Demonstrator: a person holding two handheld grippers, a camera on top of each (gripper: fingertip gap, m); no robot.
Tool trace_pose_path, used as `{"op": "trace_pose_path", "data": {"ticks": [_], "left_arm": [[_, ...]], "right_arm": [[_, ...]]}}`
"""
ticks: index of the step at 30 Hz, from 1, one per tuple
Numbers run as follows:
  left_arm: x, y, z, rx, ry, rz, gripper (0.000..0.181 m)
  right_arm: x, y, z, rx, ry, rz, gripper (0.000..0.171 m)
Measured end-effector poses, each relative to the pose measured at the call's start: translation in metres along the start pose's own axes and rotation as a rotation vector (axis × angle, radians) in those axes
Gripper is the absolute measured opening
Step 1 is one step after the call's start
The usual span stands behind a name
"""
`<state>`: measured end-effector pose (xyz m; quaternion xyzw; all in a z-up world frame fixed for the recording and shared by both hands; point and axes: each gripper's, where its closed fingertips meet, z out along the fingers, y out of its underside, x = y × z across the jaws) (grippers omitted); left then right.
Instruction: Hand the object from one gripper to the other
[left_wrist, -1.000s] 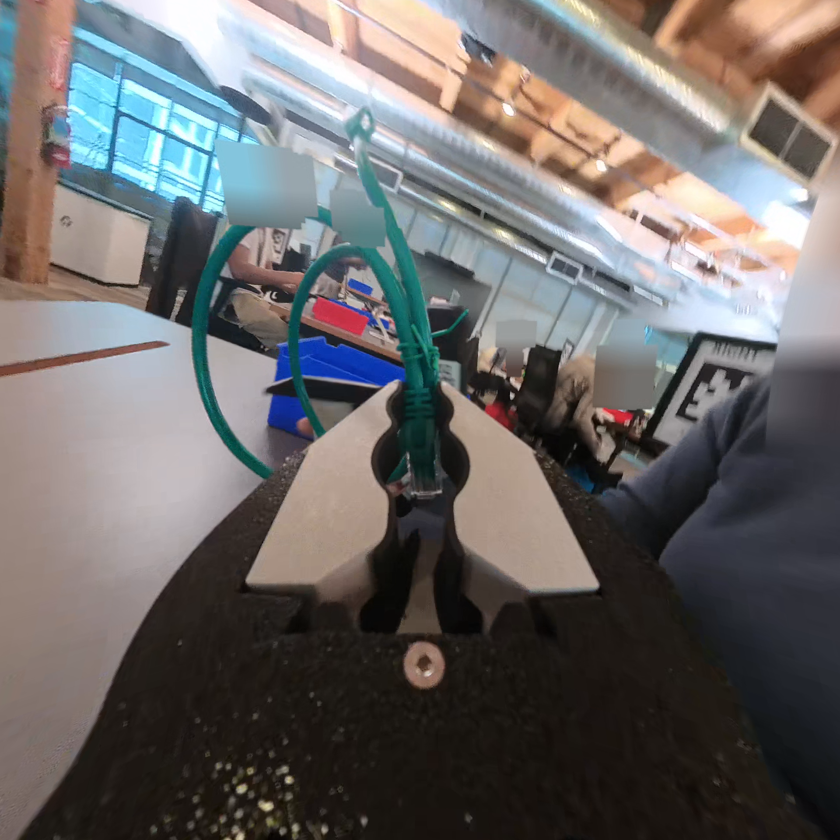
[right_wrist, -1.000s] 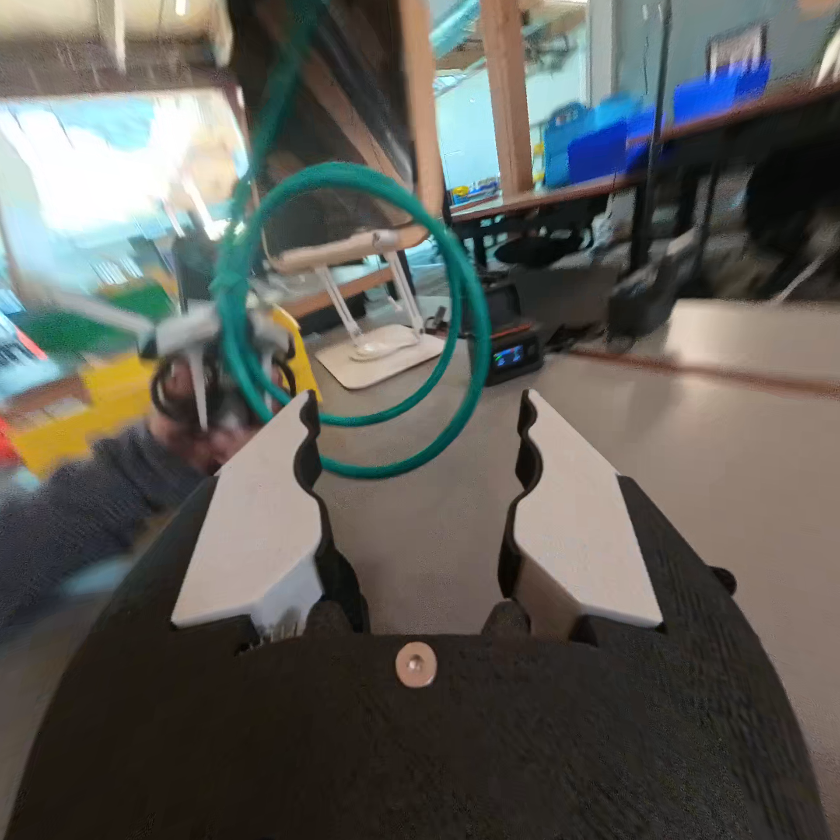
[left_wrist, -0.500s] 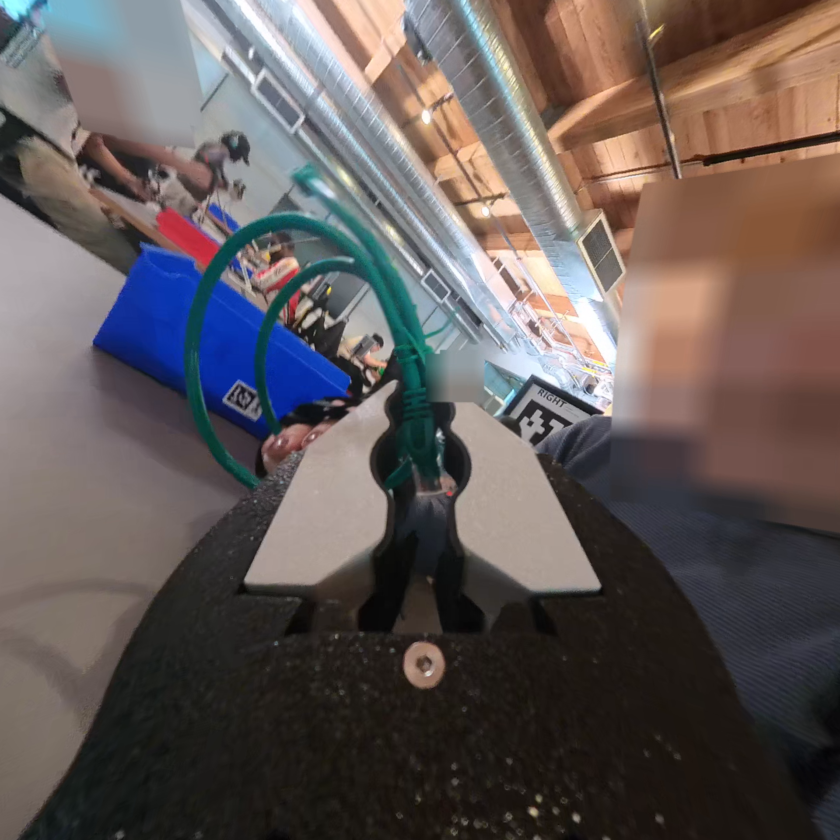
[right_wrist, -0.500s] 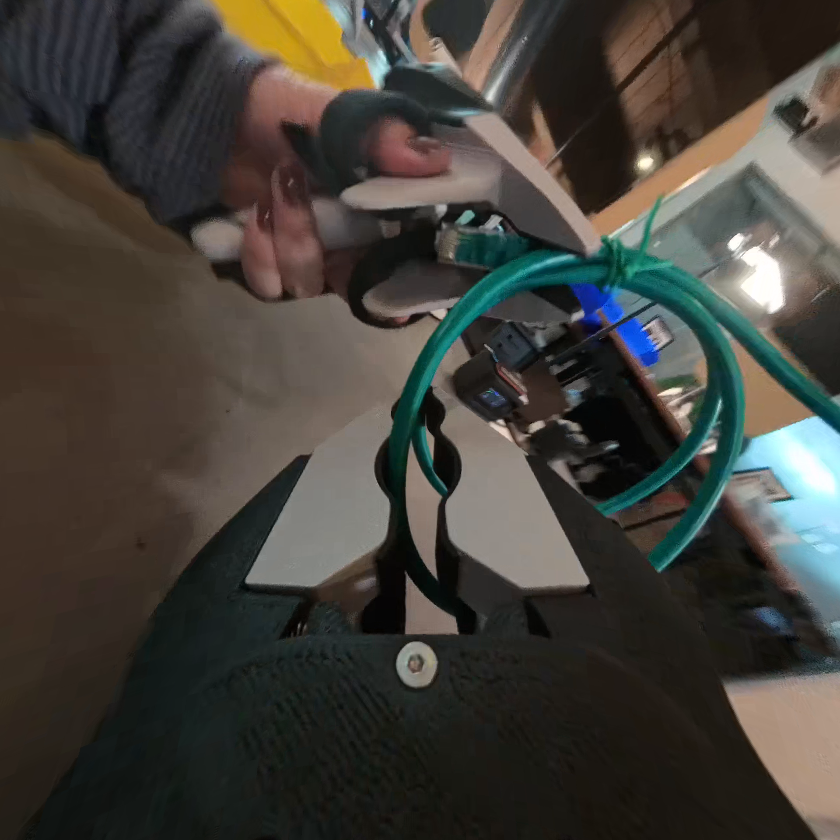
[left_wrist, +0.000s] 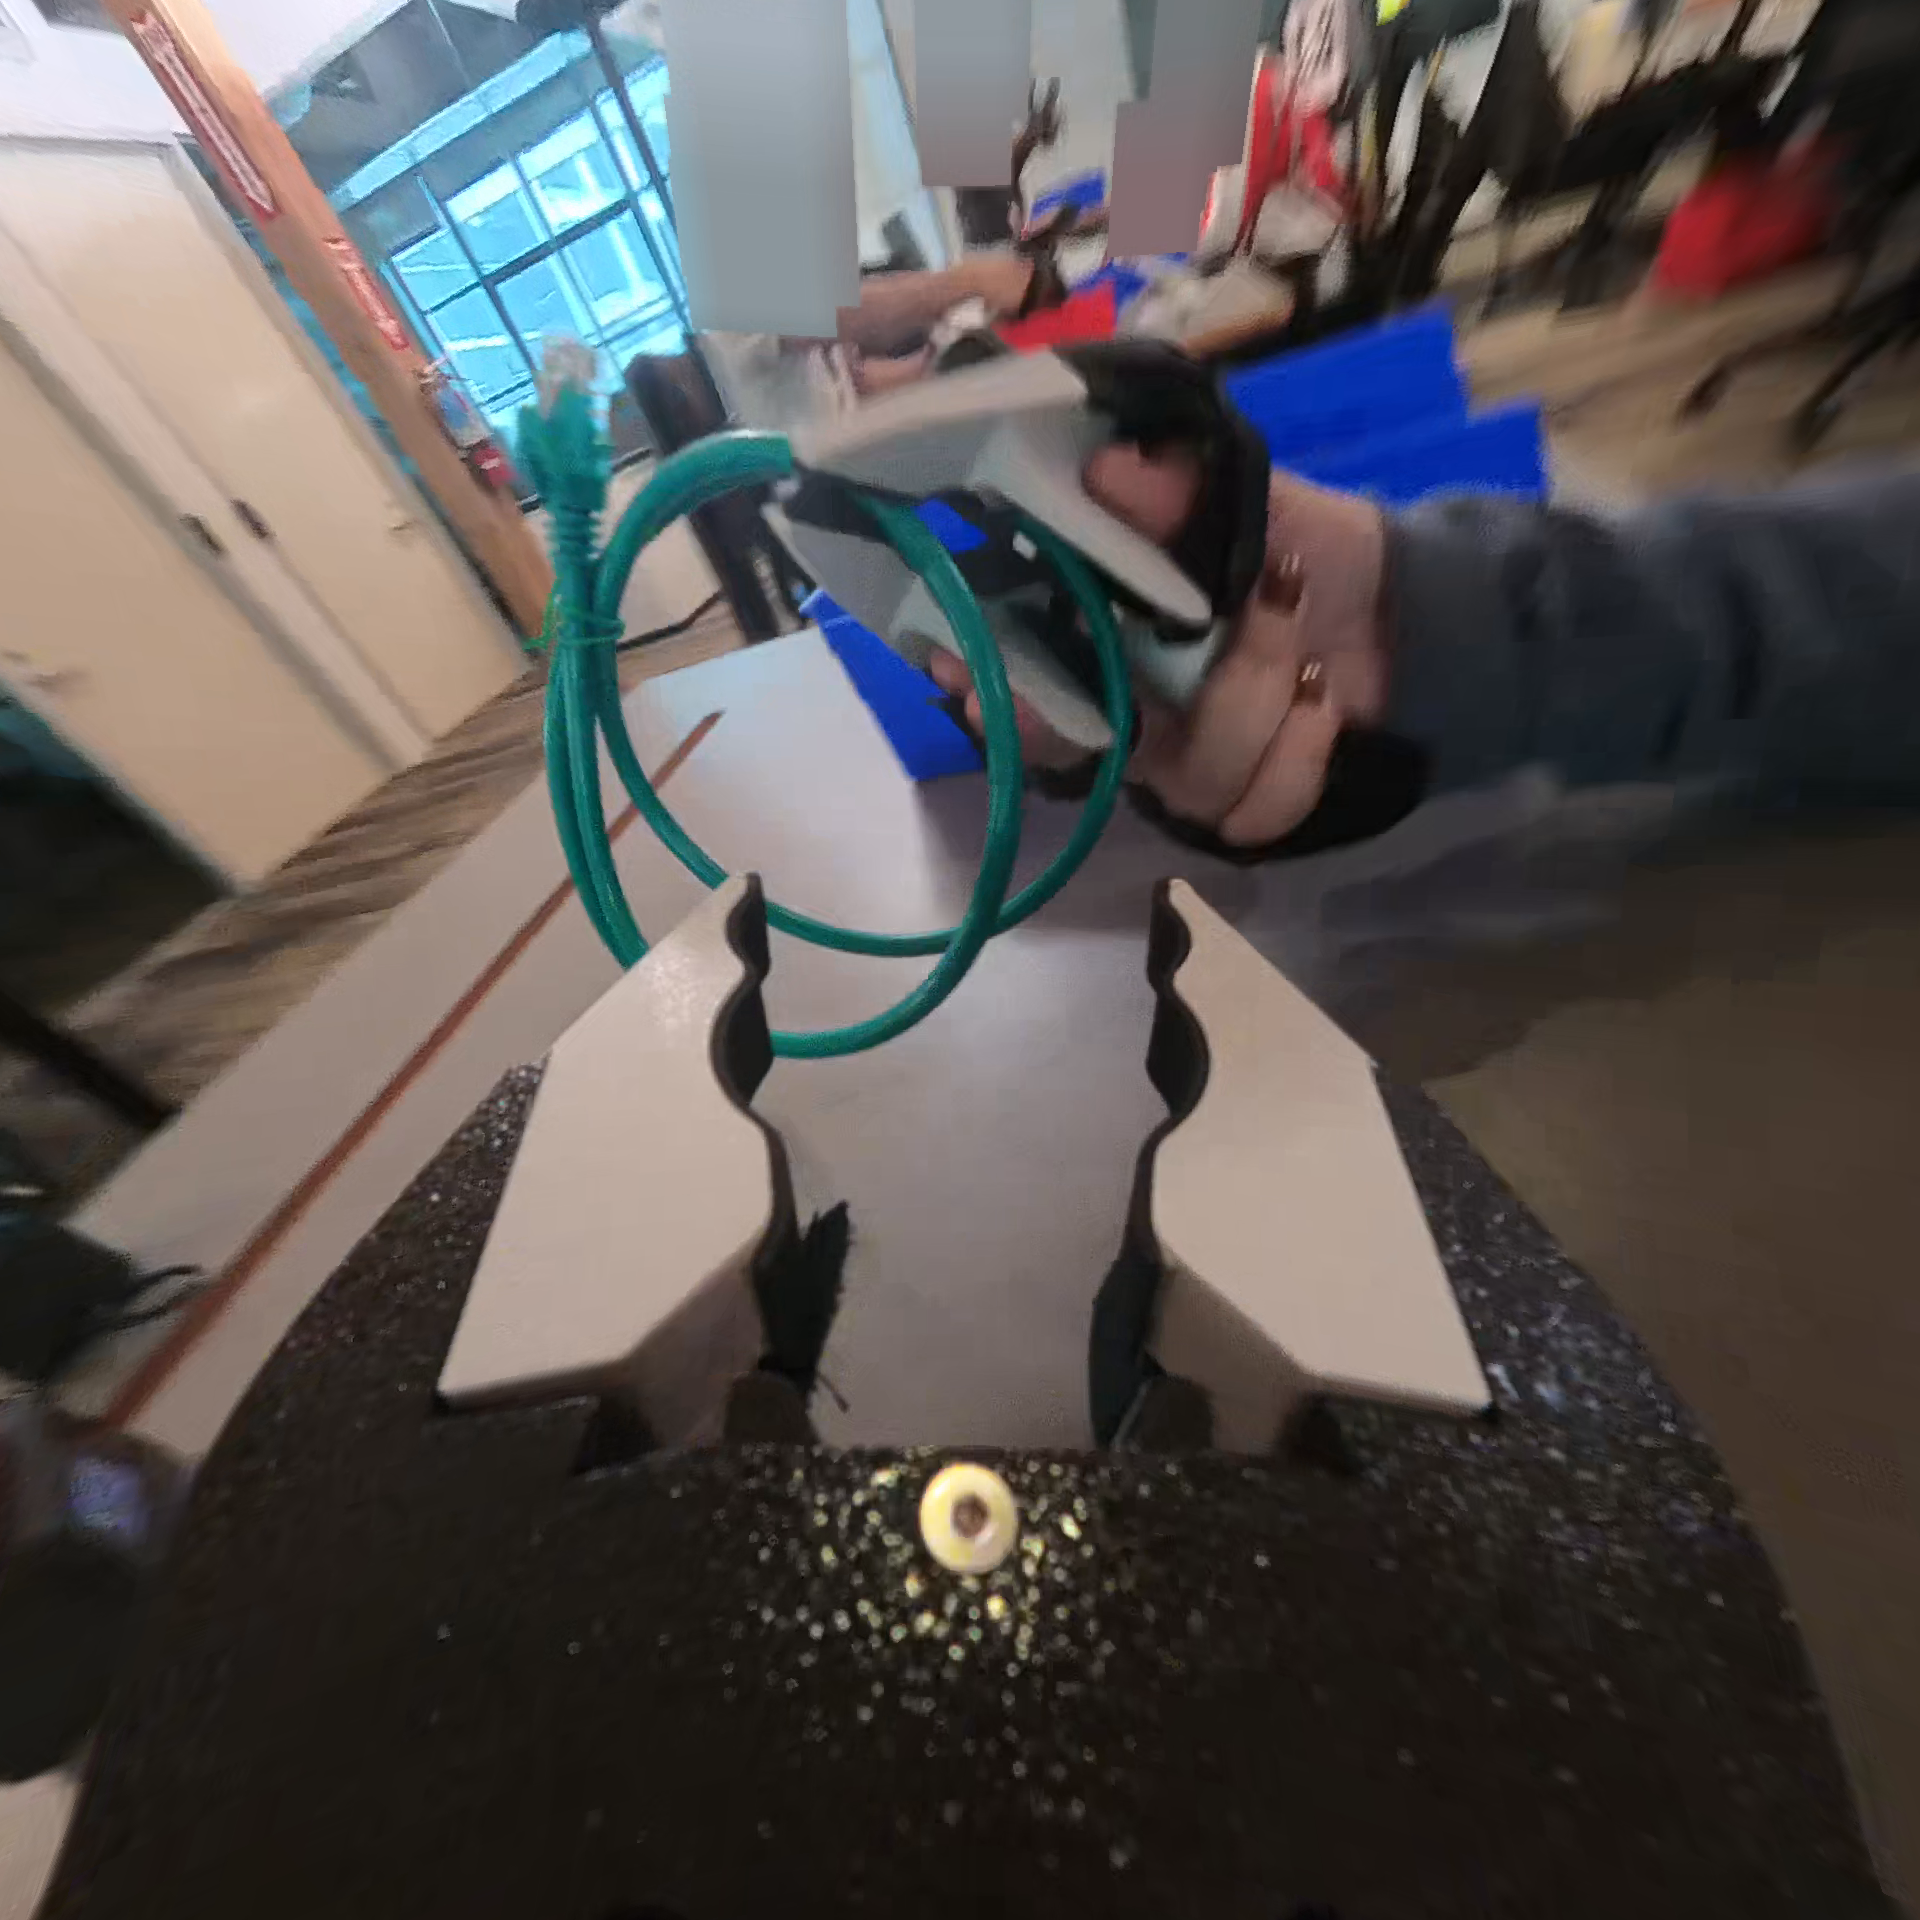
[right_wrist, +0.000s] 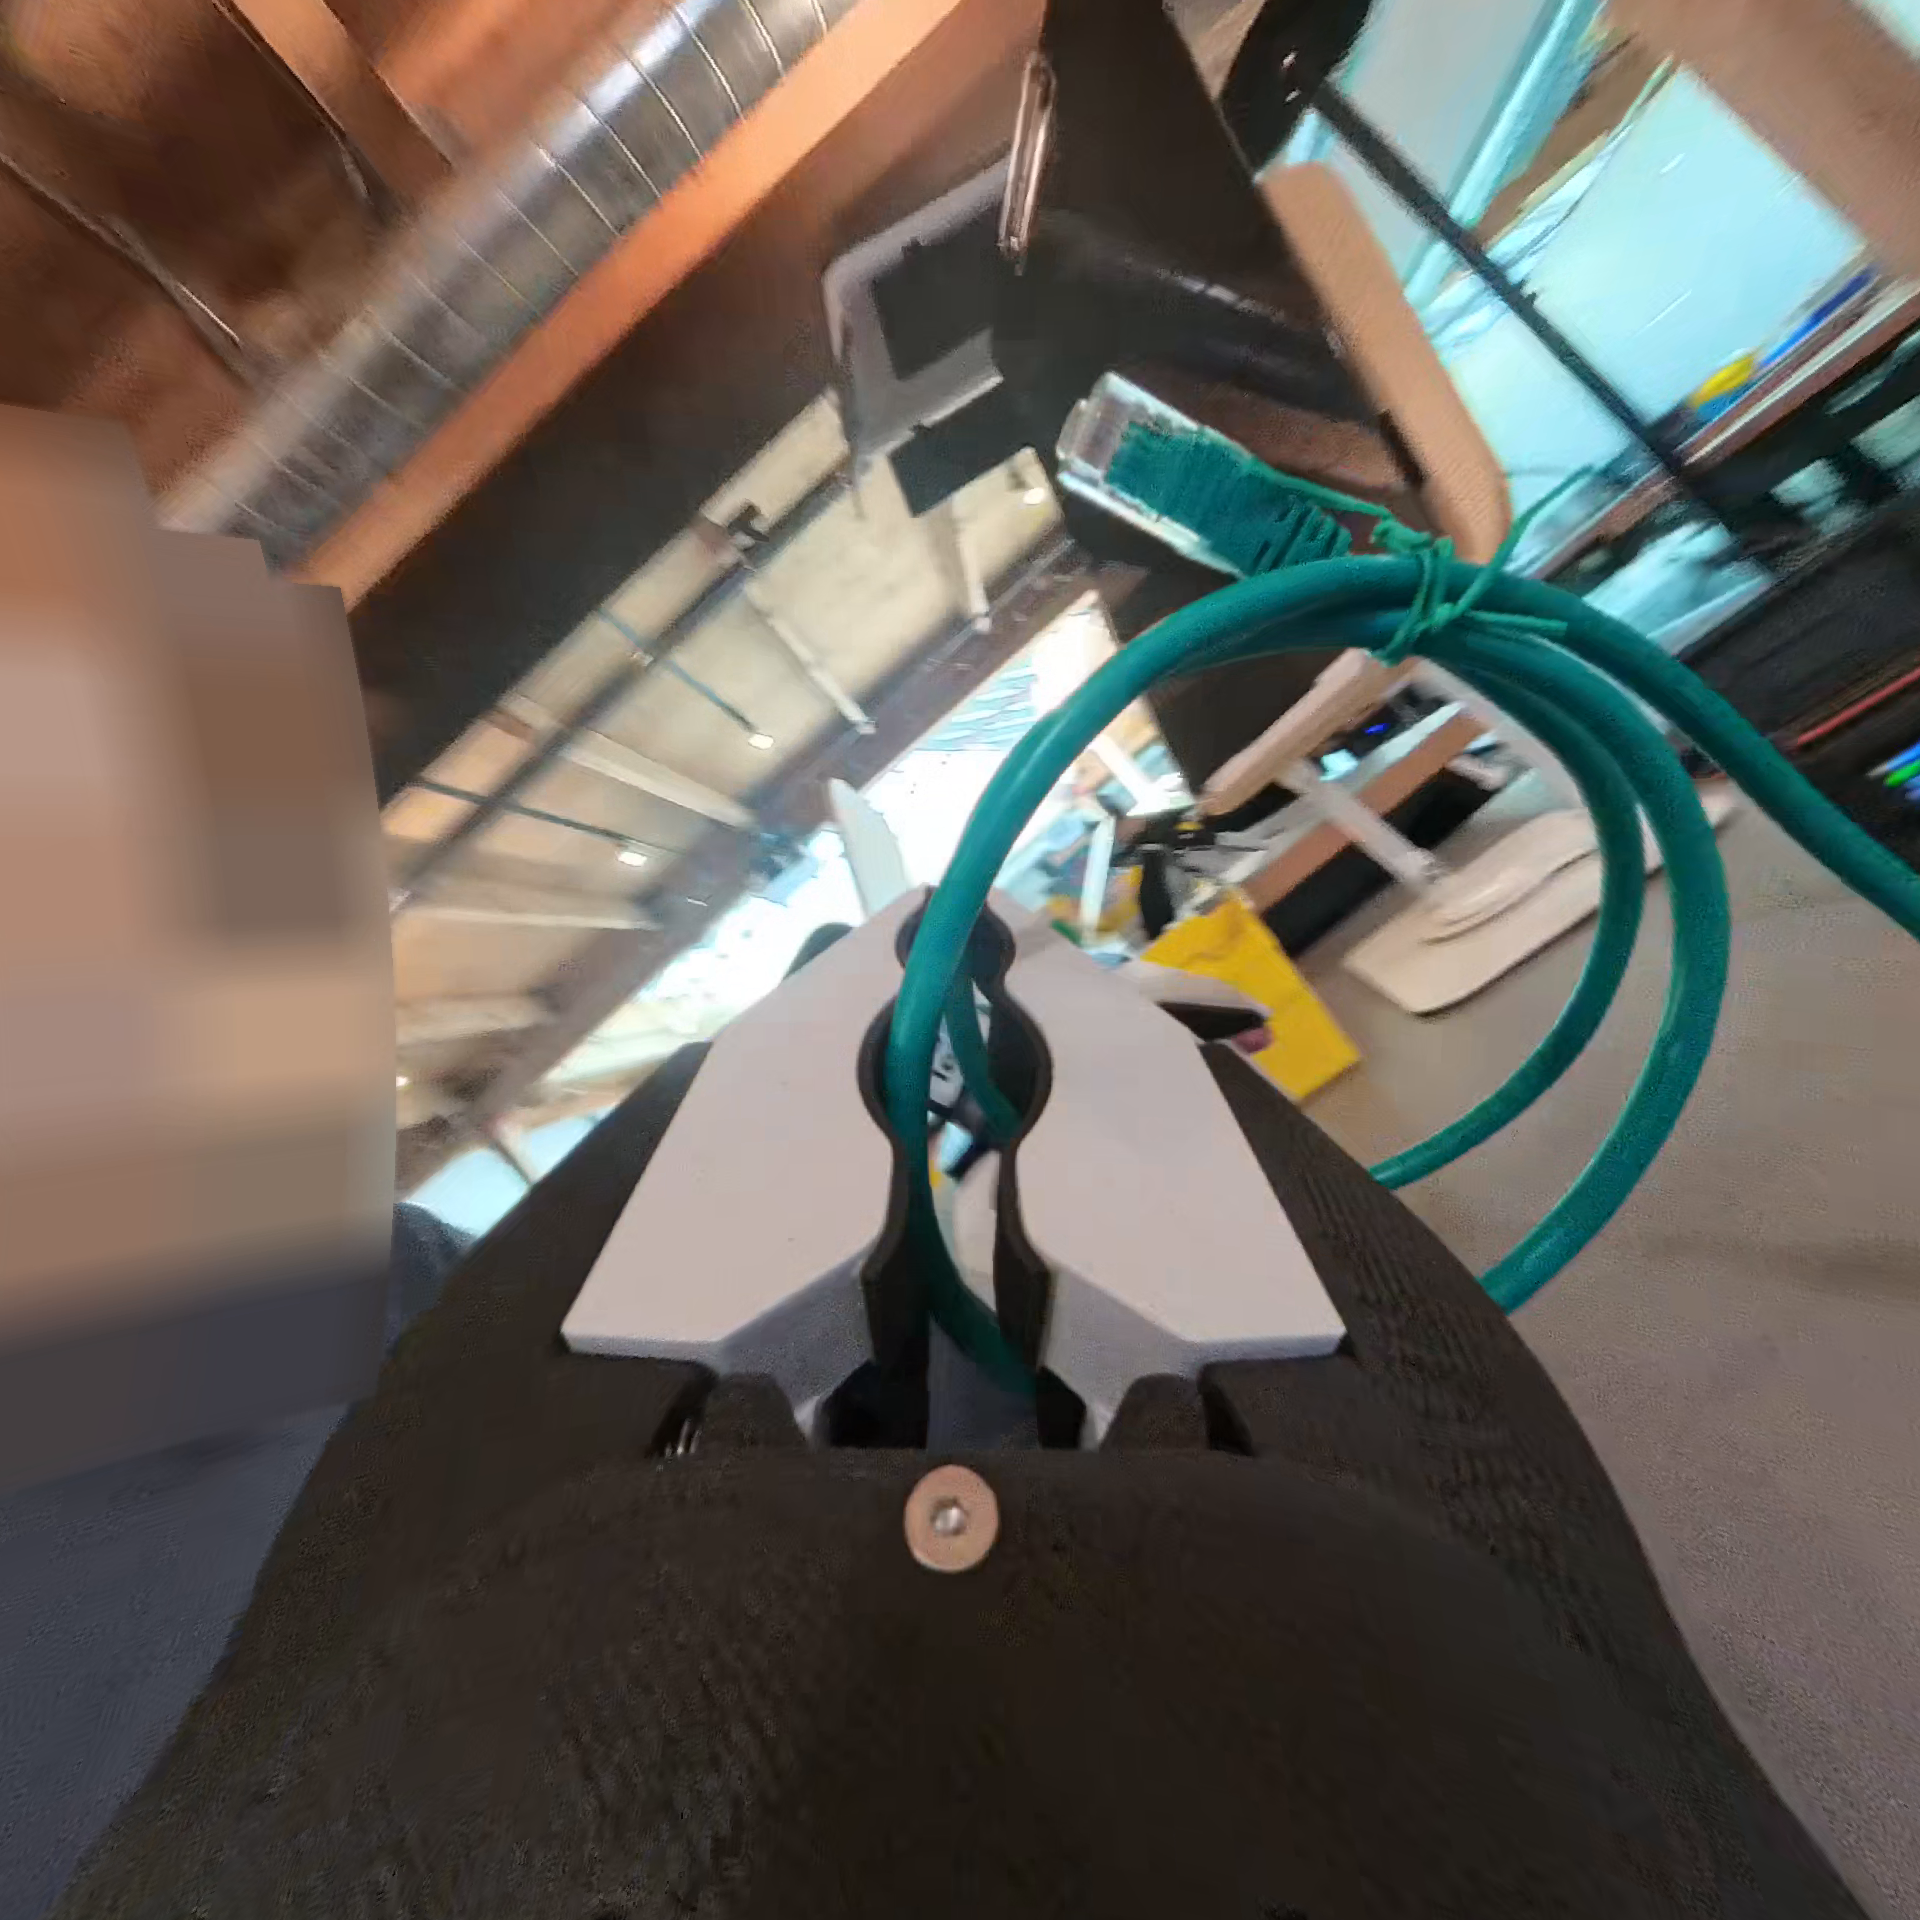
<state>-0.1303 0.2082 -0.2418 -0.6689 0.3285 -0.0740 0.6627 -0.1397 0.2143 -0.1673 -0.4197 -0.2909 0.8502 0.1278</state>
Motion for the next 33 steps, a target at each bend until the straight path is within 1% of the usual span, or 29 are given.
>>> {"op": "trace_pose_path", "data": {"ticks": [2,4,6,7,8,9,11,13,14,16,17,18,19,21,22,24,25,26,27,28,29,30,31,33], "left_arm": [[0.005,0.008,0.01,-0.068,-0.045,0.135,0.069],[0.011,0.018,0.019,-0.143,-0.06,0.245,0.058],[0.008,0.027,0.023,-0.21,-0.117,0.361,0.047],[0.008,0.029,0.023,-0.228,-0.14,0.43,0.026],[0.007,0.028,0.024,-0.232,-0.164,0.481,0.011],[0.006,0.028,0.024,-0.234,-0.188,0.504,0.01],[0.006,0.027,0.024,-0.242,-0.186,0.496,0.006],[0.0,0.016,0.021,-0.188,-0.204,0.418,0.003],[-0.005,0.009,0.017,-0.149,-0.219,0.357,0.002],[-0.02,-0.004,0.004,-0.051,-0.247,0.201,0.001],[-0.025,-0.01,-0.004,0.01,-0.237,0.101,0.001],[-0.031,-0.019,-0.012,0.089,-0.223,0.001,0.001],[-0.036,-0.029,-0.022,0.186,-0.214,-0.08,0.001],[-0.044,-0.05,-0.042,0.354,-0.17,-0.212,0.001],[-0.047,-0.059,-0.051,0.432,-0.152,-0.259,0.001],[-0.046,-0.074,-0.066,0.559,-0.066,-0.337,0.001],[-0.044,-0.08,-0.071,0.605,-0.018,-0.372,0.001],[-0.043,-0.084,-0.075,0.639,0.009,-0.393,0.0],[-0.043,-0.086,-0.077,0.663,0.016,-0.399,0.0],[-0.044,-0.086,-0.077,0.672,0.011,-0.4,0.001],[-0.044,-0.085,-0.076,0.67,0.016,-0.402,0.001],[-0.044,-0.084,-0.075,0.668,0.014,-0.404,0.002],[-0.044,-0.084,-0.075,0.671,0.015,-0.408,0.002],[-0.043,-0.087,-0.074,0.689,0.041,-0.434,0.001]], "right_arm": [[-0.003,0.006,0.002,-0.018,-0.064,0.109,0.002],[-0.011,0.012,0.007,-0.033,-0.133,0.171,0.003],[-0.021,0.013,0.01,-0.022,-0.205,0.213,0.01],[-0.026,0.011,0.01,-0.004,-0.242,0.217,0.014],[-0.028,0.009,0.01,0.014,-0.255,0.209,0.018],[-0.027,0.008,0.011,0.025,-0.238,0.18,0.022],[-0.022,0.004,0.012,0.058,-0.168,0.074,0.029],[-0.022,-0.005,0.009,0.098,-0.111,-0.076,0.037],[-0.021,-0.013,0.006,0.138,-0.052,-0.192,0.041],[-0.015,-0.03,-0.004,0.222,0.131,-0.485,0.05],[-0.012,-0.036,-0.009,0.236,0.226,-0.639,0.052],[-0.011,-0.037,-0.011,0.216,0.306,-0.794,0.056],[-0.007,-0.034,-0.011,0.16,0.369,-0.939,0.061],[0.009,-0.016,-0.004,-0.023,0.473,-1.153,0.071],[0.021,-0.003,0.0,-0.13,0.511,-1.205,0.075],[0.049,0.024,0.005,-0.324,0.574,-1.198,0.082],[0.062,0.034,0.005,-0.393,0.62,-1.178,0.081],[0.072,0.043,0.004,-0.454,0.645,-1.18,0.076],[0.076,0.046,0.003,-0.474,0.665,-1.21,0.062],[0.079,0.044,0.001,-0.47,0.704,-1.259,0.04],[0.081,0.043,0.0,-0.479,0.73,-1.315,0.028],[0.079,0.042,0.0,-0.484,0.734,-1.364,0.023],[0.076,0.041,0.001,-0.466,0.723,-1.397,0.023],[0.067,0.037,0.005,-0.421,0.708,-1.433,0.03]]}}
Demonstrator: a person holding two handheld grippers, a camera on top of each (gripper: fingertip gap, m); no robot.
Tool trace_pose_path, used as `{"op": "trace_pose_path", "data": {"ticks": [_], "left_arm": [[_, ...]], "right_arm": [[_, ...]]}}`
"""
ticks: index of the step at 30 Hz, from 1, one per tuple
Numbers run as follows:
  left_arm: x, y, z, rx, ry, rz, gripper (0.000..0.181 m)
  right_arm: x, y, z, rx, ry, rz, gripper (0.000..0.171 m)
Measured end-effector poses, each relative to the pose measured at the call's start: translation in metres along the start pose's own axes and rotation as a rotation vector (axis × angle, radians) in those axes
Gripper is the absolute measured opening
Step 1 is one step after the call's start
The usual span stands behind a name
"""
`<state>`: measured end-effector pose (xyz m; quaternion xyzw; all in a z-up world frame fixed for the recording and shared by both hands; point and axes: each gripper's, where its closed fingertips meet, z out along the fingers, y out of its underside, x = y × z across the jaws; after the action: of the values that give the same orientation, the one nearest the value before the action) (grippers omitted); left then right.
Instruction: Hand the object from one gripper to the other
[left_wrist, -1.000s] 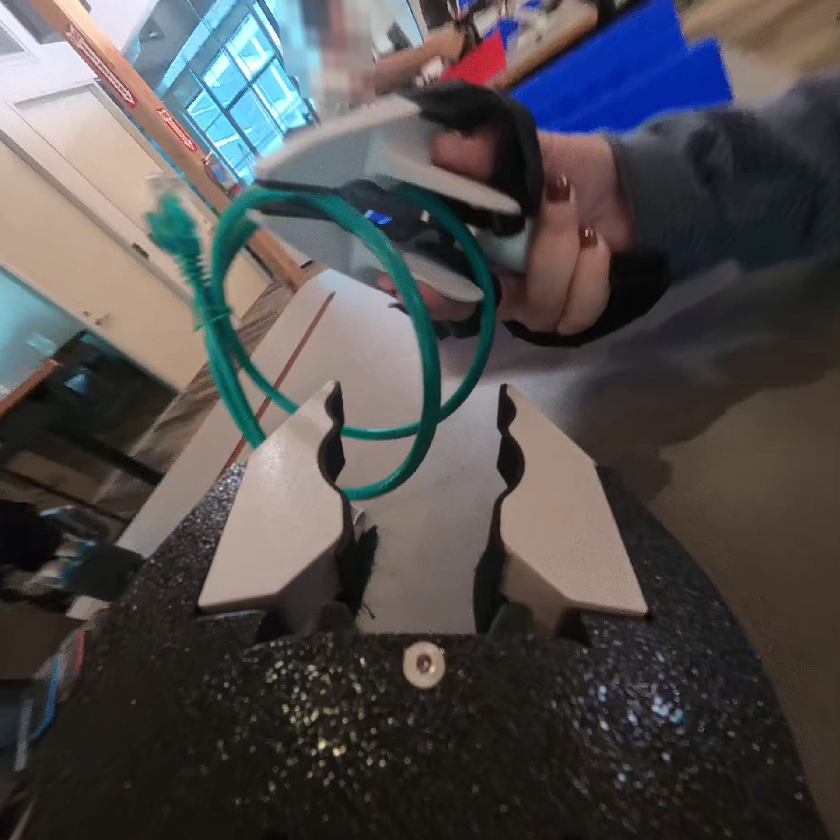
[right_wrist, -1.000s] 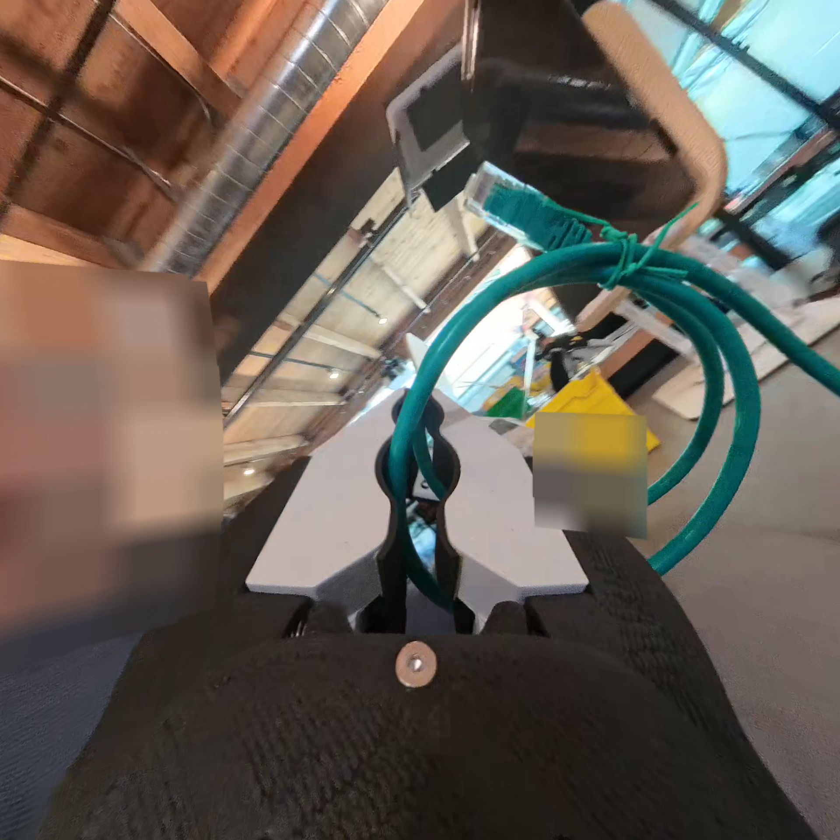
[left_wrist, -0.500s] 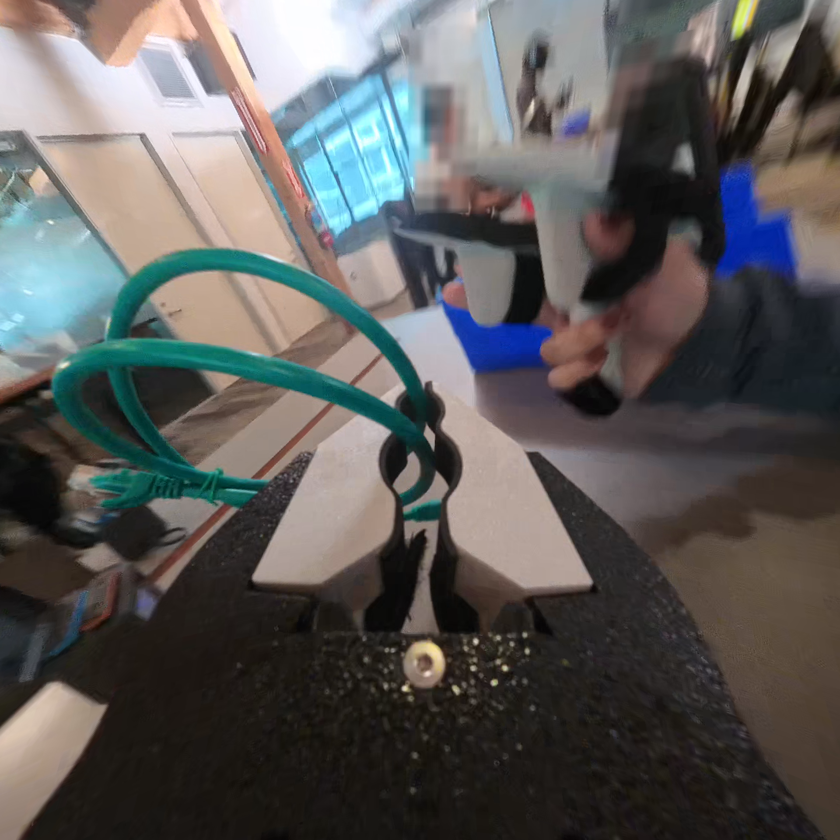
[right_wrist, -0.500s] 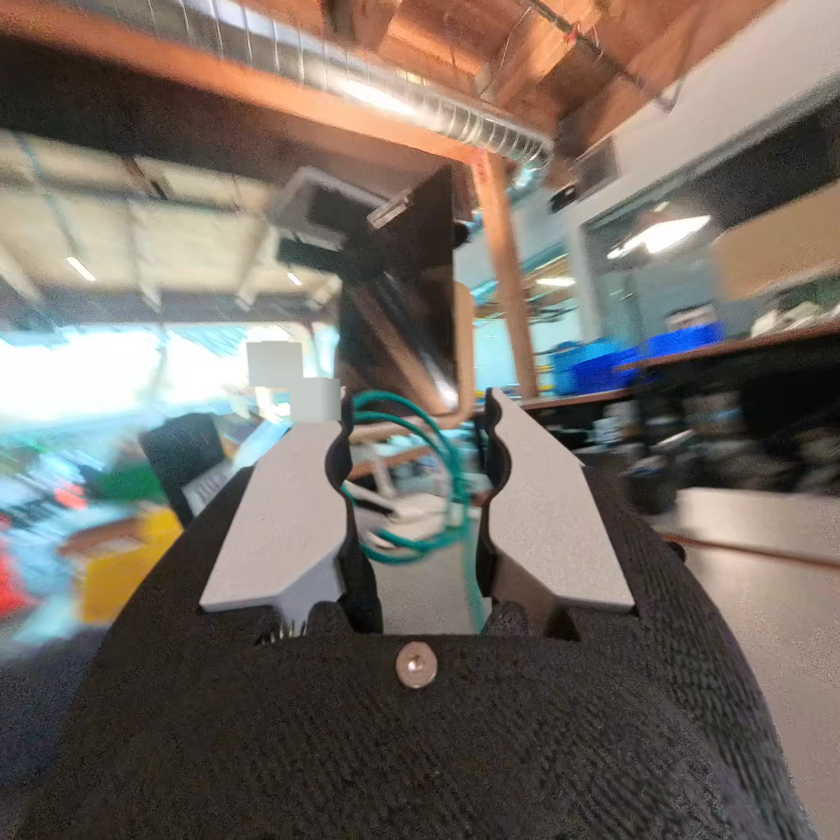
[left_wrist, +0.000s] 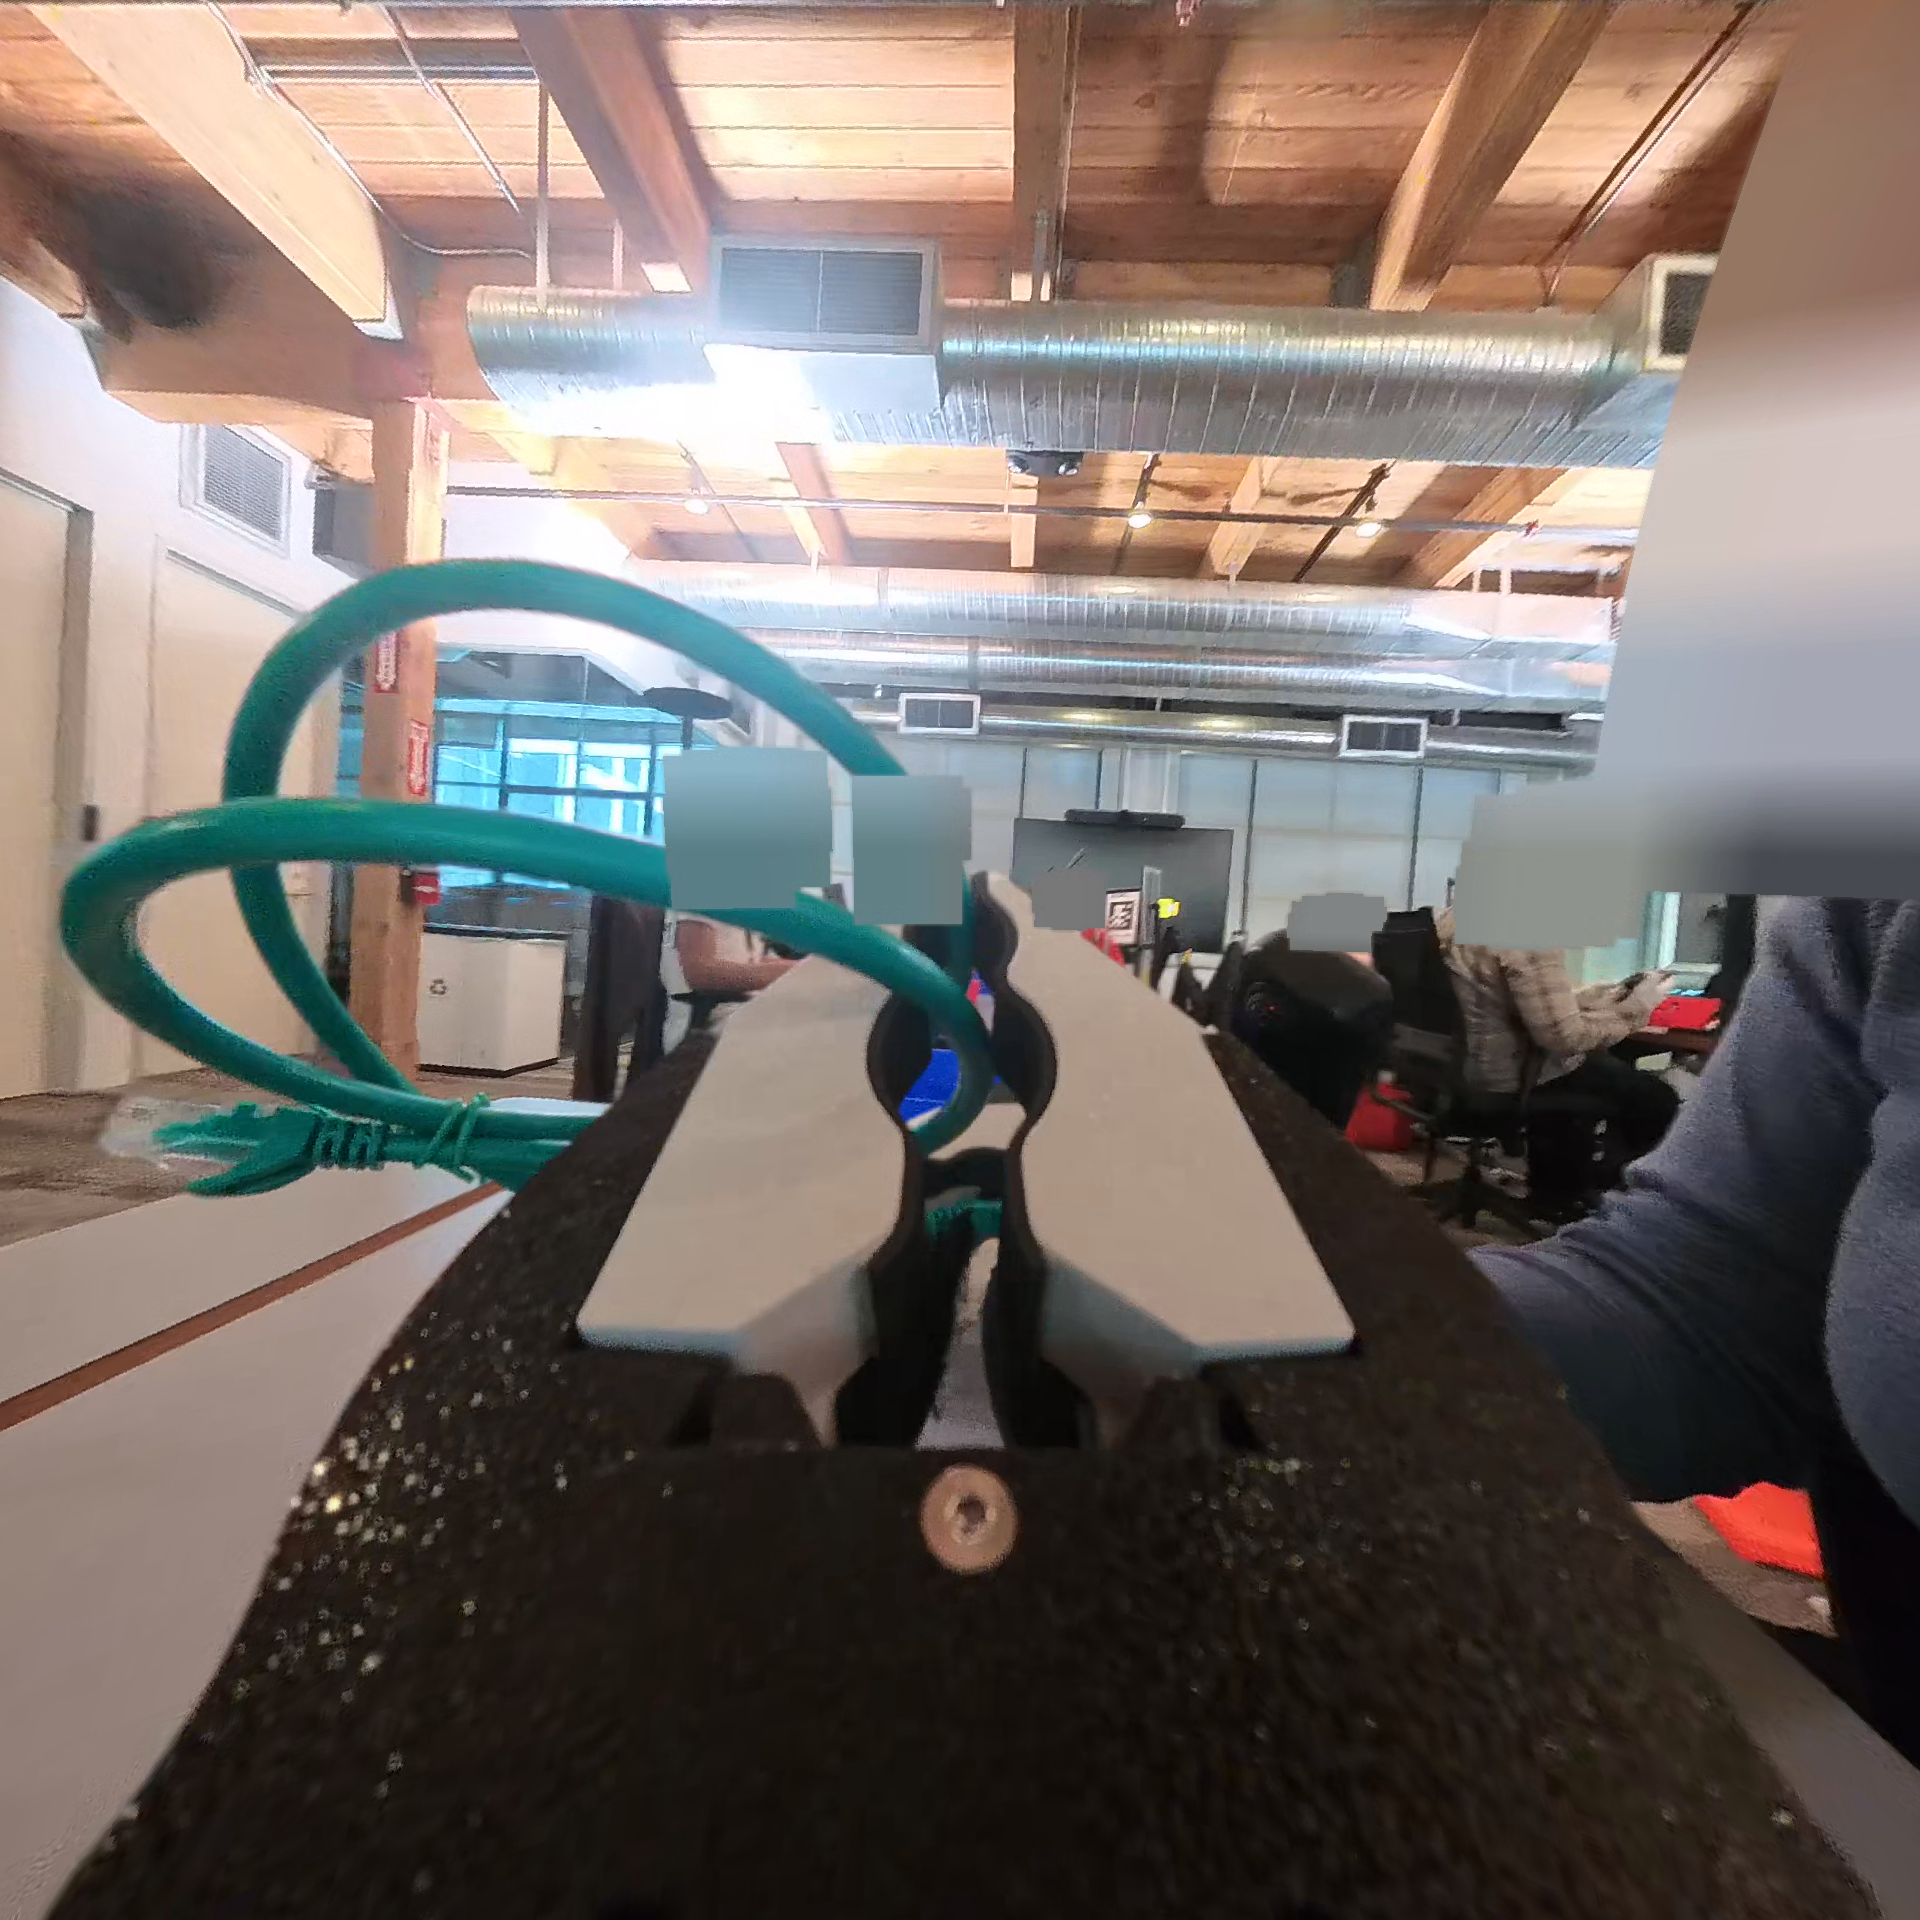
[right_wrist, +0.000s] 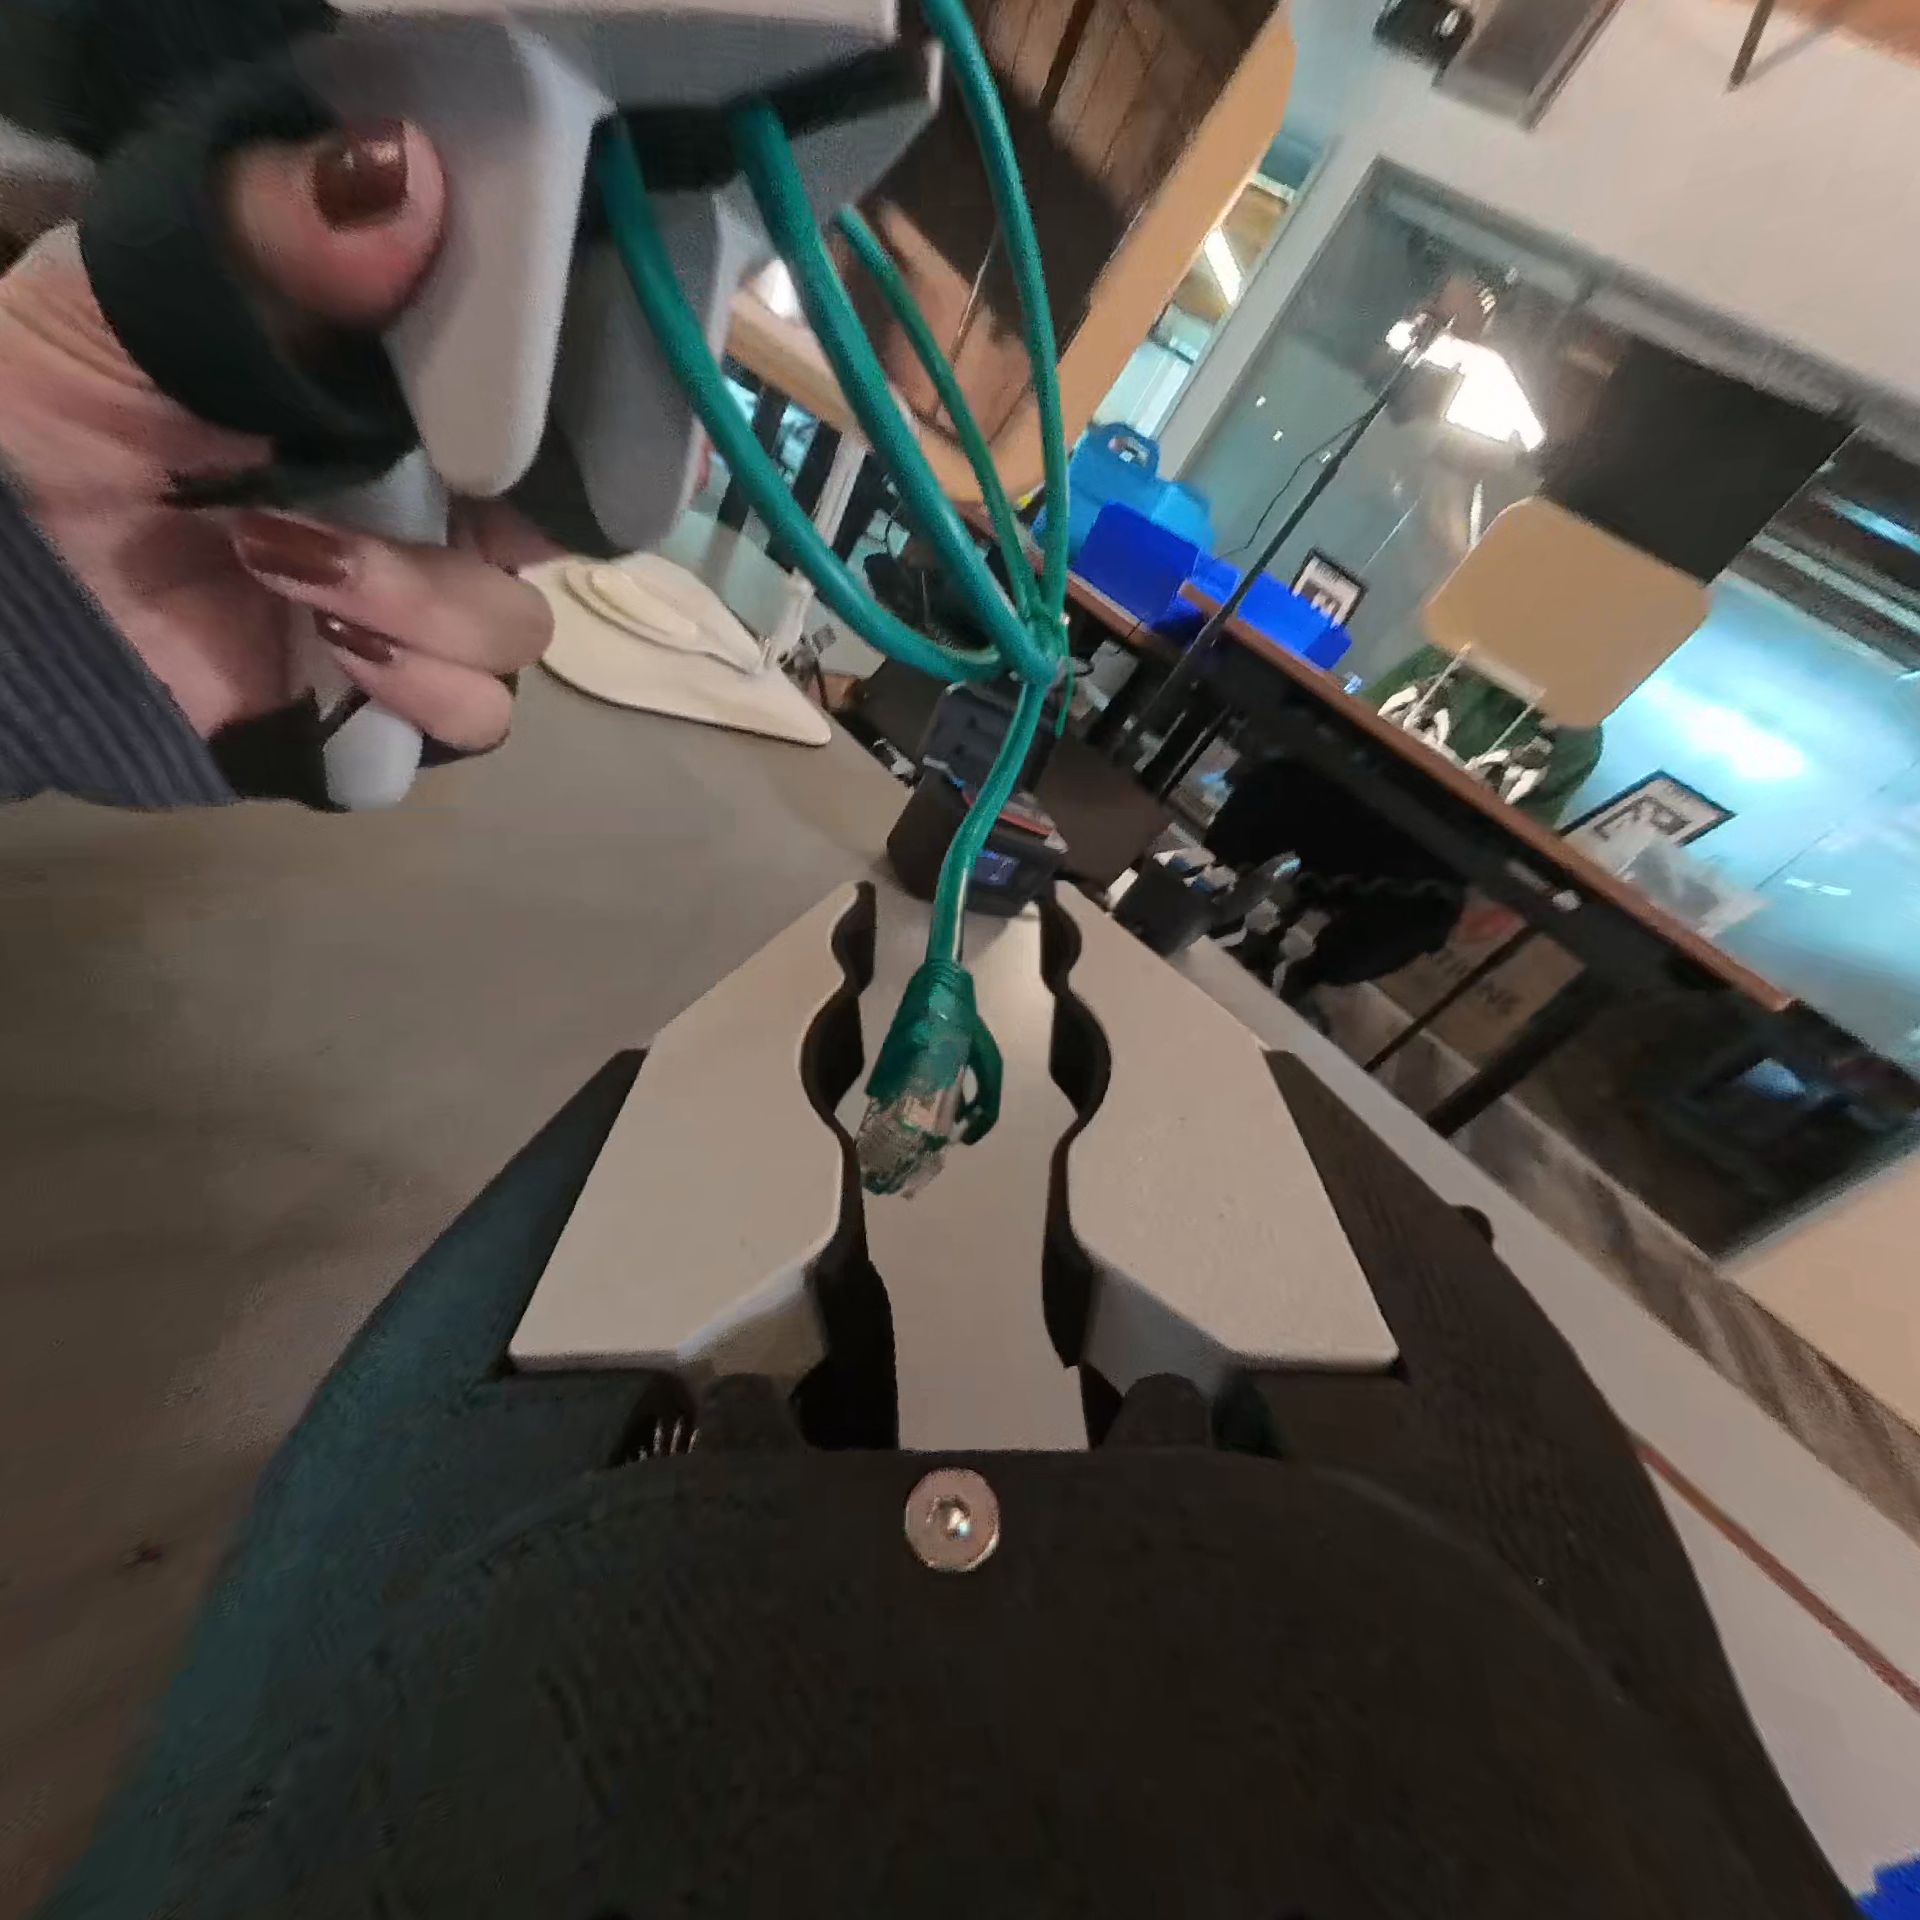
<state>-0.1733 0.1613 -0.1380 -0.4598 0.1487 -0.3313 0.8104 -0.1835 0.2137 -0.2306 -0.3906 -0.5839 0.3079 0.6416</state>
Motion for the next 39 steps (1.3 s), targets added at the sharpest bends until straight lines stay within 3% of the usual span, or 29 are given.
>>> {"op": "trace_pose_path", "data": {"ticks": [1,3,10,11,13,15,17,23,27,31,32,34,39], "left_arm": [[-0.001,0.0,0.0,0.008,0.01,-0.023,0.001],[-0.002,0.001,0.001,0.024,0.026,-0.069,0.001],[-0.007,0.002,0.004,0.084,0.061,-0.215,0.003],[-0.006,0.002,0.004,0.095,0.087,-0.249,0.013],[-0.007,0.01,0.009,0.068,0.112,-0.335,0.049],[-0.003,0.029,0.015,-0.034,0.157,-0.408,0.065],[-0.001,0.045,0.019,-0.112,0.171,-0.444,0.07],[-0.009,0.063,0.019,-0.186,0.1,-0.401,0.069],[-0.012,0.057,0.017,-0.153,0.087,-0.395,0.063],[-0.016,0.054,0.012,-0.133,0.073,-0.408,0.061],[-0.016,0.053,0.011,-0.13,0.069,-0.411,0.06],[-0.02,0.052,0.007,-0.127,0.052,-0.404,0.061],[-0.046,0.051,-0.002,-0.105,-0.109,-0.323,0.061]], "right_arm": [[0.003,-0.004,-0.002,0.017,0.018,-0.022,0.029],[0.01,-0.012,-0.007,0.066,0.077,-0.085,0.01],[0.032,-0.019,-0.016,0.065,0.179,-0.084,0.007],[0.042,-0.022,-0.021,0.069,0.221,-0.071,0.007],[0.07,-0.031,-0.036,0.083,0.334,-0.056,0.007],[0.098,-0.045,-0.059,0.103,0.445,-0.03,0.007],[0.124,-0.055,-0.087,0.073,0.561,-0.052,0.007],[0.201,-0.051,-0.221,-0.178,0.92,-0.044,0.008],[0.219,-0.02,-0.286,-0.477,0.998,-0.11,0.008],[0.202,0.044,-0.298,-0.717,0.825,0.073,0.01],[0.198,0.052,-0.301,-0.736,0.814,0.115,0.018],[0.197,0.049,-0.305,-0.7,0.841,0.139,0.036],[0.201,-0.002,-0.284,-0.514,0.896,0.097,0.051]]}}
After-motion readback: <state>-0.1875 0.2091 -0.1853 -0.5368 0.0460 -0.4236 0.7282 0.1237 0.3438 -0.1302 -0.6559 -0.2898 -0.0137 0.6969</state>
